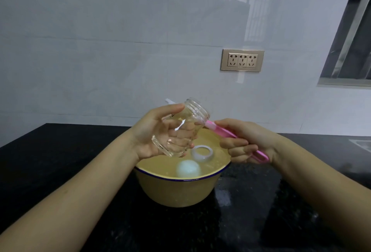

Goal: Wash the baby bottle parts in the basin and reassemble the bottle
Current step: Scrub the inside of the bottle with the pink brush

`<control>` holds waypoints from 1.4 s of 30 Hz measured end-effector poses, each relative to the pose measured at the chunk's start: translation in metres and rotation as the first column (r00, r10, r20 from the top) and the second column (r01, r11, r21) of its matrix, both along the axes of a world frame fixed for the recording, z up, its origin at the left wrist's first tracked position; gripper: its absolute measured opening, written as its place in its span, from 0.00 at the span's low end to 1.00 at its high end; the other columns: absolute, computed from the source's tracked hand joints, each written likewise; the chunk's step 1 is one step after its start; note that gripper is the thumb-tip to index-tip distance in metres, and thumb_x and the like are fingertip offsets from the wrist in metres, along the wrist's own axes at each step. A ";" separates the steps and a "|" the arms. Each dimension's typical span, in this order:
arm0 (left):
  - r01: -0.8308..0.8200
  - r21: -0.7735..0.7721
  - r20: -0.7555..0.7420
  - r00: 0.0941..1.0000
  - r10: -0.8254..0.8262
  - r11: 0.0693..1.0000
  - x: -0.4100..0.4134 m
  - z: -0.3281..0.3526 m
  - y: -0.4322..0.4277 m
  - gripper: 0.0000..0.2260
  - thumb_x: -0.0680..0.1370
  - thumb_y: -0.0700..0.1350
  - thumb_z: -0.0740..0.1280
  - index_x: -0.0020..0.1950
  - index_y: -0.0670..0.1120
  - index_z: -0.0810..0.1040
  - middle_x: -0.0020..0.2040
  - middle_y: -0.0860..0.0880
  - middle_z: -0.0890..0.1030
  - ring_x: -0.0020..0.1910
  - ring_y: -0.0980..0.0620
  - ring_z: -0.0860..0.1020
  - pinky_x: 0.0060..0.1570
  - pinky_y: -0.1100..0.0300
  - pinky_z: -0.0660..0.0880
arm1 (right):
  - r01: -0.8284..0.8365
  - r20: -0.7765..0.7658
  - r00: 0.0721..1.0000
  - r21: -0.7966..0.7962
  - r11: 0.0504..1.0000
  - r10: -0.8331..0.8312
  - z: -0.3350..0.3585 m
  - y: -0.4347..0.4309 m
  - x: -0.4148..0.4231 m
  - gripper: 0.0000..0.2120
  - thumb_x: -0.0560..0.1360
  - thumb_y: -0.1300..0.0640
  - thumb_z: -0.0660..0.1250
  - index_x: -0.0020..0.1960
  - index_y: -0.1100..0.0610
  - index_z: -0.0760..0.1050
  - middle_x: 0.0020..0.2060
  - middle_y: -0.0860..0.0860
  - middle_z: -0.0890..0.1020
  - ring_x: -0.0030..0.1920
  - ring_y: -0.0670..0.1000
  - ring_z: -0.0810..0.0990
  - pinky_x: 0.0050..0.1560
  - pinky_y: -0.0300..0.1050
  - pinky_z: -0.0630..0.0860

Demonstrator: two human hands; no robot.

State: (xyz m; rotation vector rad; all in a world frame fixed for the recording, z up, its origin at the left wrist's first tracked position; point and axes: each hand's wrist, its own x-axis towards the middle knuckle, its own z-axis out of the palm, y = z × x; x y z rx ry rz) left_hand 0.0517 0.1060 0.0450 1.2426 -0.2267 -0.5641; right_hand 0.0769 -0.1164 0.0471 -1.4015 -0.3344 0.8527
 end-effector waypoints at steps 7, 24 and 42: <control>-0.371 0.104 0.120 0.926 0.359 0.923 0.007 -0.001 0.009 0.17 0.65 0.56 0.72 0.41 0.43 0.77 0.28 0.49 0.75 0.35 0.48 0.70 0.36 0.58 0.73 | 0.075 -0.133 0.988 0.010 0.997 -0.073 0.002 -0.011 -0.001 0.22 0.72 0.51 0.59 0.65 0.52 0.72 0.16 0.46 0.60 0.12 0.40 0.58 0.17 0.29 0.50; -0.600 -0.228 -0.301 0.793 0.530 0.767 0.012 -0.018 -0.025 0.14 0.73 0.55 0.67 0.38 0.44 0.79 0.36 0.45 0.80 0.39 0.46 0.78 0.49 0.47 0.76 | 0.550 0.863 0.494 -0.221 0.805 -0.101 0.031 0.020 -0.033 0.15 0.78 0.53 0.61 0.62 0.41 0.74 0.24 0.44 0.72 0.22 0.44 0.69 0.24 0.39 0.69; -0.641 -0.370 -0.336 0.767 0.546 0.672 0.013 -0.028 -0.025 0.20 0.75 0.60 0.61 0.44 0.41 0.75 0.36 0.43 0.80 0.31 0.45 0.80 0.45 0.51 0.77 | 0.810 0.783 -0.040 -0.339 0.479 0.621 0.021 0.037 -0.064 0.24 0.80 0.47 0.52 0.72 0.31 0.50 0.48 0.51 0.81 0.47 0.56 0.79 0.33 0.45 0.64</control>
